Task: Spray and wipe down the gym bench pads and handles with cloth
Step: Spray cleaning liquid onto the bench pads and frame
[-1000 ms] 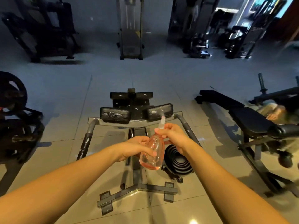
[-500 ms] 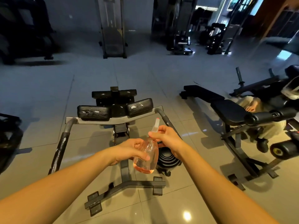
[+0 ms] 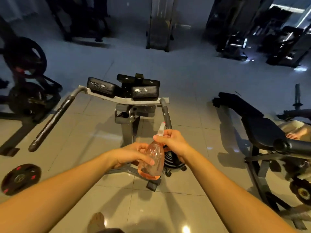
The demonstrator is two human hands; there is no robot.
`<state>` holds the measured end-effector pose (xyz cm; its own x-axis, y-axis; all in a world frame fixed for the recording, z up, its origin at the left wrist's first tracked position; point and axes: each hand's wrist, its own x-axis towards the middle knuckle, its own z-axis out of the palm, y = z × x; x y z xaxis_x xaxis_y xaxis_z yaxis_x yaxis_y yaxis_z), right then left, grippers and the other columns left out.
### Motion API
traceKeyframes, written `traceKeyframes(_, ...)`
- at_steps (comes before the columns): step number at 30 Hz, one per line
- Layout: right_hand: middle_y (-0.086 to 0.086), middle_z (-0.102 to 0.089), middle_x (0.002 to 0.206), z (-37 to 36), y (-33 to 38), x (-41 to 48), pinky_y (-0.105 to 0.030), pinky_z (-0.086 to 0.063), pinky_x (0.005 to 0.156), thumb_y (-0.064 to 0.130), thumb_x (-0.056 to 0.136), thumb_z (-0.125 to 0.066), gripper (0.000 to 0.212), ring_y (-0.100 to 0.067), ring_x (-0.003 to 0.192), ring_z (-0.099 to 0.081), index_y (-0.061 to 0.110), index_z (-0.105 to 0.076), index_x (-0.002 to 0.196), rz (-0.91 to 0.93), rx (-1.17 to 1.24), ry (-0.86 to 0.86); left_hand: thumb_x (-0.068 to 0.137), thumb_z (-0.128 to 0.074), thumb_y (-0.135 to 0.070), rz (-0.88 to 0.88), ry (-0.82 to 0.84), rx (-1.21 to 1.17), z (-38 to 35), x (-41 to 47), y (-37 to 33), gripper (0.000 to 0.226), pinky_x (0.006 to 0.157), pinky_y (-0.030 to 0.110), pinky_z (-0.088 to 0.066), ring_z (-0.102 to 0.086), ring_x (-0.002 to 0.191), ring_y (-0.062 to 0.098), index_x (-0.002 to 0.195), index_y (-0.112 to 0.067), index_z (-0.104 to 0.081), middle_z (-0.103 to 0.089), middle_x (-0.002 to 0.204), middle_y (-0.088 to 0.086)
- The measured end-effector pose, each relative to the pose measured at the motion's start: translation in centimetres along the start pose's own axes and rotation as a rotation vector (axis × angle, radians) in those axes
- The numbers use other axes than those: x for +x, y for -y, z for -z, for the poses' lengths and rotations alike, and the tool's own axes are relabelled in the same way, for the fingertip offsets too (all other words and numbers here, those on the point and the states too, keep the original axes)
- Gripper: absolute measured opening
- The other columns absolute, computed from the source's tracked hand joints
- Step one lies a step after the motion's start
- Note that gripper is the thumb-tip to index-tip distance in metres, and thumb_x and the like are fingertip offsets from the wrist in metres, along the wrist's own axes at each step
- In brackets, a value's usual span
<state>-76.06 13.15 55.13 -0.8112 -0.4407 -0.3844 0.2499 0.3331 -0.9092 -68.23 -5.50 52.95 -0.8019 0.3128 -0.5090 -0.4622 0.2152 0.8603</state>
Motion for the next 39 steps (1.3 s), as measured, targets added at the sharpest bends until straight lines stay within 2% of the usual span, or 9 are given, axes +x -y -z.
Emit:
traceKeyframes(5,0.002,-0.07,0.081,1.3,-2.0,-3.0,-0.025,-0.056,0.067,0.026,0.087,-0.08,0.028,-0.006,0.07,-0.07,0.012,-0.065,0.105,-0.031,-0.015,0.071,0.081,-0.086,-0.022,0.033,-0.005,-0.055,-4.4,-1.0,1.9,0.058,0.108,0.049,-0.05,-0.069,0.116,0.025,0.133,-0.017,-0.062,-0.072,0.124,0.008)
traceKeyframes(11,-0.003,-0.073,0.091,1.7,-4.4,-5.6,-0.028,-0.057,0.068,0.024,0.084,-0.083,0.039,-0.01,0.075,-0.071,0.01,-0.063,0.115,-0.088,0.008,0.131,0.079,-0.087,-0.02,0.068,0.016,-0.05,-7.1,-2.3,3.5,0.061,0.108,0.051,-0.05,-0.068,0.117,0.024,0.133,-0.016,-0.06,-0.072,0.124,0.006)
traceKeyframes(16,0.003,-0.068,0.075,1.3,-6.6,-7.2,-0.024,-0.053,0.059,0.022,0.084,-0.083,0.04,-0.007,0.066,-0.067,0.004,-0.063,0.114,-0.105,-0.009,0.112,0.078,-0.088,-0.017,0.094,0.044,-0.064,-8.5,-2.5,5.3,0.063,0.107,0.05,-0.051,-0.068,0.118,0.022,0.134,-0.018,-0.06,-0.072,0.125,0.005)
traceKeyframes(22,-0.004,-0.068,0.081,1.7,-8.6,-9.3,-0.041,-0.06,0.077,0.025,0.082,-0.085,0.05,-0.02,0.078,-0.07,-0.002,-0.061,0.117,-0.121,-0.008,0.09,0.072,-0.092,-0.023,0.095,0.093,-0.08,-10.9,-2.7,6.4,0.071,0.106,0.048,-0.052,-0.066,0.12,0.022,0.135,-0.023,-0.06,-0.071,0.126,0.003)
traceKeyframes(26,-0.003,-0.073,0.095,2.4,-9.5,-11.1,-0.036,-0.06,0.075,0.017,0.084,-0.083,0.043,-0.015,0.08,-0.072,0.006,-0.061,0.119,-0.139,-0.001,0.143,0.069,-0.093,-0.022,0.117,0.049,-0.068,-13.4,-3.4,6.9,0.071,0.105,0.047,-0.053,-0.068,0.117,0.02,0.133,-0.023,-0.06,-0.072,0.124,0.0)
traceKeyframes(29,-0.007,-0.074,0.102,3.4,-10.6,-12.1,-0.042,-0.061,0.081,0.018,0.084,-0.083,0.041,-0.022,0.089,-0.074,0.01,-0.061,0.118,-0.128,-0.032,0.18,0.068,-0.094,-0.024,0.129,0.003,-0.04,-15.7,-3.9,7.1,0.072,0.103,0.047,-0.055,-0.067,0.117,0.019,0.131,-0.024,-0.06,-0.071,0.124,-0.001)
traceKeyframes(32,-0.007,-0.073,0.097,5.2,-11.7,-12.9,-0.046,-0.061,0.083,0.022,0.083,-0.084,0.041,-0.029,0.096,-0.074,0.012,-0.063,0.116,-0.107,-0.078,0.221,0.072,-0.093,-0.02,0.133,-0.06,-0.091,-19.0,-4.0,7.2,0.066,0.102,0.047,-0.055,-0.069,0.115,0.019,0.13,-0.023,-0.061,-0.072,0.122,0.0)
traceKeyframes(36,-0.002,-0.068,0.085,8.6,-12.2,-14.4,-0.039,-0.062,0.077,0.024,0.083,-0.084,0.037,-0.019,0.082,-0.072,0.01,-0.064,0.111,-0.046,-0.147,0.314,0.071,-0.092,-0.02,0.116,-0.143,-0.169,-24.1,-3.7,6.4,0.068,0.102,0.047,-0.055,-0.069,0.115,0.021,0.131,-0.021,-0.06,-0.072,0.122,0.002)
traceKeyframes(39,0.002,-0.068,0.083,11.5,-12.1,-15.6,-0.026,-0.059,0.068,0.022,0.086,-0.081,0.035,-0.009,0.073,-0.072,0.009,-0.065,0.114,-0.021,-0.176,0.379,0.068,-0.093,-0.025,0.086,-0.239,-0.19,-27.9,-3.1,5.3,0.071,0.101,0.047,-0.056,-0.068,0.116,0.022,0.13,-0.022,-0.06,-0.071,0.123,0.002)
